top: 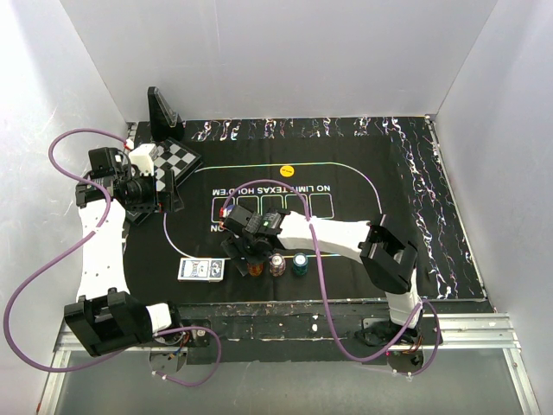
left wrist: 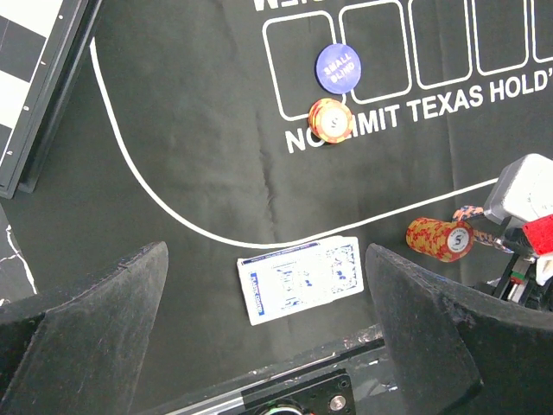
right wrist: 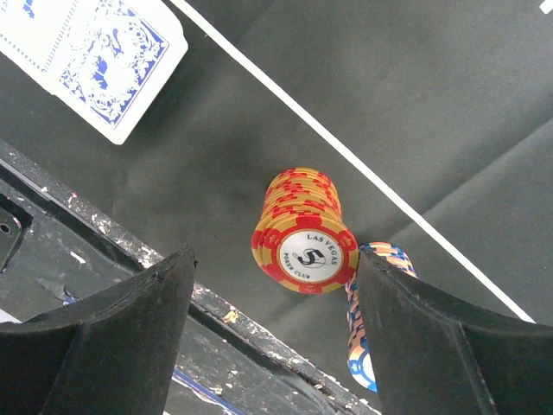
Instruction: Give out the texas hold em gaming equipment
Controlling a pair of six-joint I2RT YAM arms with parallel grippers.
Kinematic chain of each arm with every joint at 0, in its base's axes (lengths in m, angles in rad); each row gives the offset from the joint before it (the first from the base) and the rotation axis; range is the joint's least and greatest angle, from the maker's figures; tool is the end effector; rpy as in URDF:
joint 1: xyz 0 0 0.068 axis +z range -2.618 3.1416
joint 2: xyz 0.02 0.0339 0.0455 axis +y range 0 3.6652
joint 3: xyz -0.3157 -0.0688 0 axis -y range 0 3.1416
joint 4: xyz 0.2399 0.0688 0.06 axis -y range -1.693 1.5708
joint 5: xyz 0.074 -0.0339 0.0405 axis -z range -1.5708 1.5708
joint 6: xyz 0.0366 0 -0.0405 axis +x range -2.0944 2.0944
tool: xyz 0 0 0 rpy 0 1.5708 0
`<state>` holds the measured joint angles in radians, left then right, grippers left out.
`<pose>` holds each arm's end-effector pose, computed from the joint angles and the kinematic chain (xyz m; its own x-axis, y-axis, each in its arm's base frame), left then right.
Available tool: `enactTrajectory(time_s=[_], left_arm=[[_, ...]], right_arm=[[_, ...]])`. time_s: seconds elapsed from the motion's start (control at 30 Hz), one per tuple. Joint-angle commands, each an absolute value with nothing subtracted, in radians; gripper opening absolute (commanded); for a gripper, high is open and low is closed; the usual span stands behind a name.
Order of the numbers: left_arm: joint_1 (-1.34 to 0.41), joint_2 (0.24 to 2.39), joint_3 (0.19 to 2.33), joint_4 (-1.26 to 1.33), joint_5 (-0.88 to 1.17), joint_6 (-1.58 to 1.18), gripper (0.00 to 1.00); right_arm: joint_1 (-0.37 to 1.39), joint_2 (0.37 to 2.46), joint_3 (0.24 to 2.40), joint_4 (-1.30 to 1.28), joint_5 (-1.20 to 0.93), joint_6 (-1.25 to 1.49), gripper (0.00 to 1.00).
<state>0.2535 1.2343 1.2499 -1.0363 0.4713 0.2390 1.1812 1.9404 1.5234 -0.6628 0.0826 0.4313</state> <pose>0.2079 0.0367 0.3843 -0.8003 0.0106 -0.5995 0.2015 0.9464 -0.2523 0.1660 0.3964 0.2682 -0.6835 -0.5678 -0.4587 -0.6840 0.7176 0.1310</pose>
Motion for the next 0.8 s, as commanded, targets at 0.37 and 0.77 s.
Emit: enactTrajectory(time_s=[0.37,0.77], left_arm=[[0.259,1.210,1.276,-1.032,0.500,0.227,1.00],[0.259,1.201,1.247,-1.025,0.495,0.229,1.00]], right_arm=[[1.183,1.979,1.488,-0.612,0.100,0.460,0.69],[1.183,1.960,1.506,-0.621,0.123,0.459,0.62]])
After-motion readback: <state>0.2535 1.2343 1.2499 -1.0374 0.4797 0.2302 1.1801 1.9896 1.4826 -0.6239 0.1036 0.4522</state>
